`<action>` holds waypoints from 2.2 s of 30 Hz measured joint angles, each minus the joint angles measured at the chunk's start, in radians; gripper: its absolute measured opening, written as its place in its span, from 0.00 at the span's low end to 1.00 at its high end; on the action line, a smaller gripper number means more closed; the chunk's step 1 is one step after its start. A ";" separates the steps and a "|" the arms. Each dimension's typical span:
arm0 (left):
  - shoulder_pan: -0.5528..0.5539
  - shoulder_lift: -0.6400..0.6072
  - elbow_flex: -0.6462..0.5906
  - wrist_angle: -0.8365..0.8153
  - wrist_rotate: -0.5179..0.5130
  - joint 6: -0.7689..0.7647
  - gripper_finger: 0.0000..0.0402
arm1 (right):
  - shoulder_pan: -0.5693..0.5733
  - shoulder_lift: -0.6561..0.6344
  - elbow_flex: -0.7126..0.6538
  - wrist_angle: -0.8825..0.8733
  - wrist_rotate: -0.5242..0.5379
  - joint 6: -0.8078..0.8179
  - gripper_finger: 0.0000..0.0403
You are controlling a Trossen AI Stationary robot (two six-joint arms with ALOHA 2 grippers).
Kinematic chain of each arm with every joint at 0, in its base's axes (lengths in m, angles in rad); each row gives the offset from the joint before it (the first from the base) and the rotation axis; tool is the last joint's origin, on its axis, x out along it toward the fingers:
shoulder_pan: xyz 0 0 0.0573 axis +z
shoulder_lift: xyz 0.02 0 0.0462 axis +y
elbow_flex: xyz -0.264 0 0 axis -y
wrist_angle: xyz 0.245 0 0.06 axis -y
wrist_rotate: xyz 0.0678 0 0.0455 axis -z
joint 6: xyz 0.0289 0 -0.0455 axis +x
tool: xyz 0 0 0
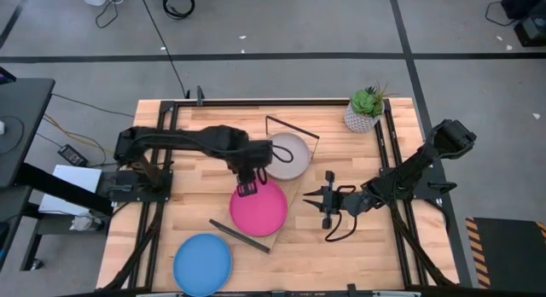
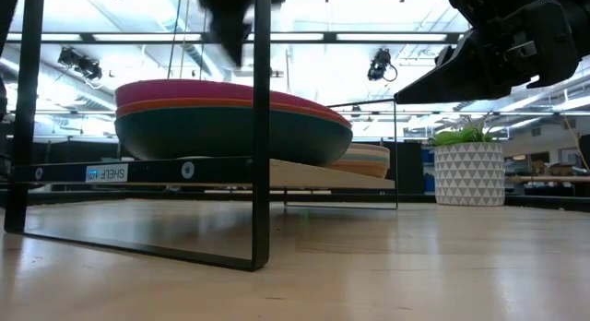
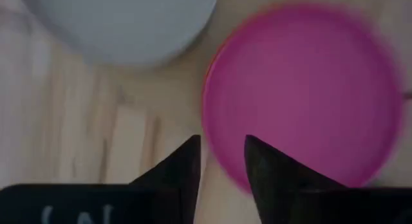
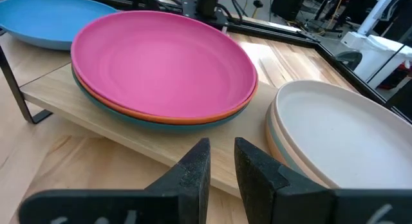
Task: Place and stack plates onto a shelf
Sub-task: Stack the blue plate on top of the pink plate on the shelf
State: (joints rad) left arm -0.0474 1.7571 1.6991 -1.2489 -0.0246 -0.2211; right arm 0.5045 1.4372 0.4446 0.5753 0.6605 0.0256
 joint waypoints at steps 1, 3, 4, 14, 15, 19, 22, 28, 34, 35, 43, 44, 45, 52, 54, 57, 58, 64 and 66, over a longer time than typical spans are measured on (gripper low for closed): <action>-0.023 -0.017 0.018 0.030 -0.006 0.021 0.32 | 0.000 0.000 0.000 -0.002 0.000 0.002 0.19; -0.084 -0.057 0.040 0.127 0.018 0.052 0.33 | 0.000 0.000 0.000 -0.005 0.000 0.000 0.19; -0.120 -0.081 0.039 0.179 0.056 0.057 0.33 | 0.000 0.000 0.000 -0.006 0.000 0.001 0.19; -0.566 -0.094 0.028 0.333 -0.011 -0.213 0.33 | 0.001 0.000 0.000 -0.010 0.026 -0.024 0.19; -0.607 -0.084 0.028 0.303 -0.034 -0.279 0.33 | 0.001 0.000 0.000 -0.005 0.027 -0.030 0.19; -0.731 -0.033 0.028 0.209 -0.133 -0.572 0.33 | 0.001 0.000 0.000 -0.003 0.027 -0.037 0.19; -0.796 0.027 0.028 0.174 -0.164 -0.757 0.33 | 0.001 0.000 0.000 -0.014 0.027 -0.034 0.19; -0.891 0.153 0.027 0.190 -0.112 -1.012 0.33 | 0.007 0.000 0.000 -0.016 0.027 -0.029 0.19; -0.940 0.259 0.028 0.190 -0.079 -1.244 0.33 | 0.010 0.000 0.000 -0.011 0.027 -0.038 0.19; -0.942 0.276 0.028 0.190 -0.080 -1.273 0.34 | 0.010 0.000 0.000 -0.008 0.027 -0.046 0.19; -0.918 0.358 0.027 0.260 -0.085 -1.339 0.43 | -0.029 0.000 0.000 0.021 0.026 -0.087 0.19; -0.911 0.363 0.028 0.253 -0.078 -1.339 0.45 | -0.033 0.000 0.000 0.025 0.019 -0.090 0.19; -0.906 0.369 0.028 0.244 -0.075 -1.339 0.47 | -0.038 0.000 0.000 0.027 0.014 -0.096 0.19; -0.903 0.422 0.027 0.254 -0.052 -1.275 0.50 | -0.065 0.000 0.000 0.046 -0.034 -0.109 0.19; -0.904 0.438 0.027 0.241 -0.045 -1.274 0.47 | -0.071 0.000 0.000 0.045 -0.034 -0.108 0.19; -0.903 0.454 0.027 0.231 -0.008 -1.275 0.37 | -0.076 0.000 0.000 0.045 -0.044 -0.108 0.19; -0.903 0.456 0.027 0.227 0.002 -1.275 0.33 | -0.078 0.000 0.000 0.046 -0.051 -0.108 0.19; -0.896 0.437 0.067 0.166 0.094 -1.231 0.05 | -0.088 0.000 0.000 0.056 -0.060 -0.111 0.19; -0.895 0.415 0.110 0.146 0.139 -1.232 0.05 | -0.092 0.000 0.000 0.061 -0.061 -0.111 0.19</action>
State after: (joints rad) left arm -0.9424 2.1717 1.8089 -1.1032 0.1141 -1.4532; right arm 0.4127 1.4368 0.4446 0.6368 0.5990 -0.0856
